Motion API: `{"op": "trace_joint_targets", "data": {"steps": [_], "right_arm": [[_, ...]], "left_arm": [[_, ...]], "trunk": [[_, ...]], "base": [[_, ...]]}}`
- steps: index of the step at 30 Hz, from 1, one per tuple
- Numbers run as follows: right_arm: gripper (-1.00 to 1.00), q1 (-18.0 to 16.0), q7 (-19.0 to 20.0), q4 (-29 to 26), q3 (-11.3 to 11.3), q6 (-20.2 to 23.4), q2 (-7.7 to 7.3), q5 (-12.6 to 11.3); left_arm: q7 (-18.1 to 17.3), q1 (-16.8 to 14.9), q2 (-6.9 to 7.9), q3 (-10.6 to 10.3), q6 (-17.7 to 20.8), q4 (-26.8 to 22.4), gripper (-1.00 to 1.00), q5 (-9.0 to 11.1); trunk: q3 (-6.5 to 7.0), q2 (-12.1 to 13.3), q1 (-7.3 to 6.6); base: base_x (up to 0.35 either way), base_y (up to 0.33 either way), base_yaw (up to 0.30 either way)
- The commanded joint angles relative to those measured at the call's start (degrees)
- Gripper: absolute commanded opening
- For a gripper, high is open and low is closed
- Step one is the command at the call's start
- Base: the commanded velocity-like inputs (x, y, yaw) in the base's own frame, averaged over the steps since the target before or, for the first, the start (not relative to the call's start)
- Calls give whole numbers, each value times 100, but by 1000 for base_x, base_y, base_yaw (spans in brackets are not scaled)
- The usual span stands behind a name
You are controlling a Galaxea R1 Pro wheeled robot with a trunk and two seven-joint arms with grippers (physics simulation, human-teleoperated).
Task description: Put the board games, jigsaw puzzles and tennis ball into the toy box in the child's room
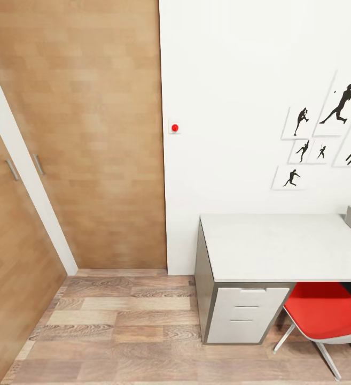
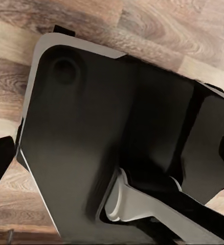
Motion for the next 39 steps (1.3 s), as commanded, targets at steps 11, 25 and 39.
{"op": "trace_joint_targets", "data": {"steps": [11, 25, 39], "right_arm": [[100, -126, -966, 271, -54, -82, 436, 152], [100, -184, -1218, 288, -30, -177, 596, 197], [100, -802, -1227, 185, 39, -275, 612, 219]], "left_arm": [[38, 13, -121, -42, -556, 1469, 100, -37], [45, 6, -122, -30, -705, 2133, 100, -74], [46, -9, -149, -34, -732, 2204, 100, -71]], "trunk": [[-9, -11, 4], [-9, -11, 4], [-9, -11, 4]], "base": [[0, 0, 0], [0, 0, 0], [0, 0, 0]]}}
